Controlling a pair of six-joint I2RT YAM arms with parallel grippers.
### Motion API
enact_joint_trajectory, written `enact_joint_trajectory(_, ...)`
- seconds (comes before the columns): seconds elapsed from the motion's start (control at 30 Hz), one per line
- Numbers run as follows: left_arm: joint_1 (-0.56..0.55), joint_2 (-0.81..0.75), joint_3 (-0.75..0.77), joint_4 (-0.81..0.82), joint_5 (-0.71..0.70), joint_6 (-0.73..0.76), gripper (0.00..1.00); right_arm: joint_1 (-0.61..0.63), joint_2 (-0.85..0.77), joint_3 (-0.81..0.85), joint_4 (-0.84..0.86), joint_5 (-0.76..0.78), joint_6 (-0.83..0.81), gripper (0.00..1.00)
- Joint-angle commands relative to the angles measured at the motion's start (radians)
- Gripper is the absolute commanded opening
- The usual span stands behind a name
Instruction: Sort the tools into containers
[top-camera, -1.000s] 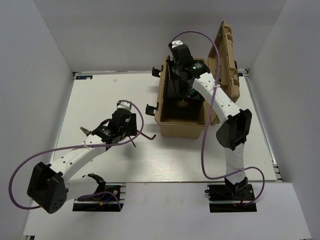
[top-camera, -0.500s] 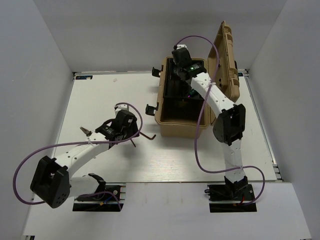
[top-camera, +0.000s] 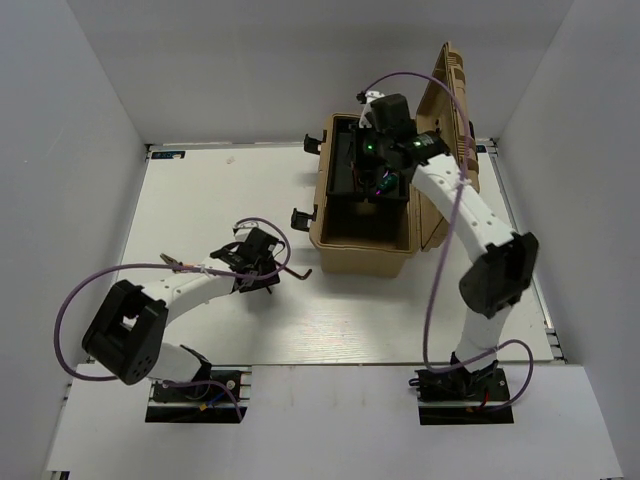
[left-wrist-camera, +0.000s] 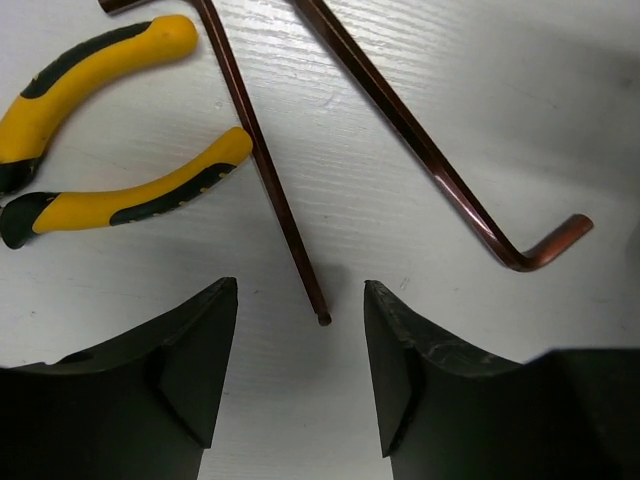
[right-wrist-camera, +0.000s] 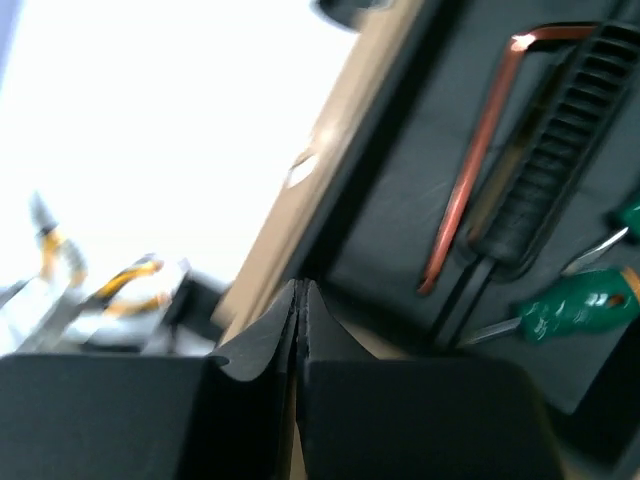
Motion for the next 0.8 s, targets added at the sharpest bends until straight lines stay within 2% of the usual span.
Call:
enact_joint_trajectory(0.0, -0.004, 0.042, 0.000, 0.029, -0.028, -0.048, 0.64, 0.003, -0.163, -0.092, 0.043, -0.182, -0.050, 0.00)
enact_joint_trajectory(0.13, 0.005, 0.119, 0.025, 0.052, -0.037, -0.074, 0.61, 0.007, -0.286, -0.262, 0.088, -0.257, -0.078, 0.00)
enact_joint_trajectory(0.37, 0.014, 0.254, 0.110, 0.051, -0.093, -0.095, 0.59, 0.003, -0.426, -0.511, 0.165, -0.268, -0.111, 0.00)
enact_joint_trajectory(0.53, 0.014, 0.310, 0.154, -0.004, -0.136, -0.120, 0.58, -0.001, -0.484, -0.577, 0.192, -0.274, -0.108, 0.00)
enact_joint_trajectory(0.63, 0.014, 0.339, 0.166, -0.057, -0.148, -0.152, 0.52, -0.002, -0.503, -0.588, 0.189, -0.284, -0.102, 0.00)
enact_joint_trajectory(0.77, 0.014, 0.351, 0.161, -0.067, -0.148, -0.163, 0.50, -0.001, -0.515, -0.579, 0.177, -0.300, -0.091, 0.00)
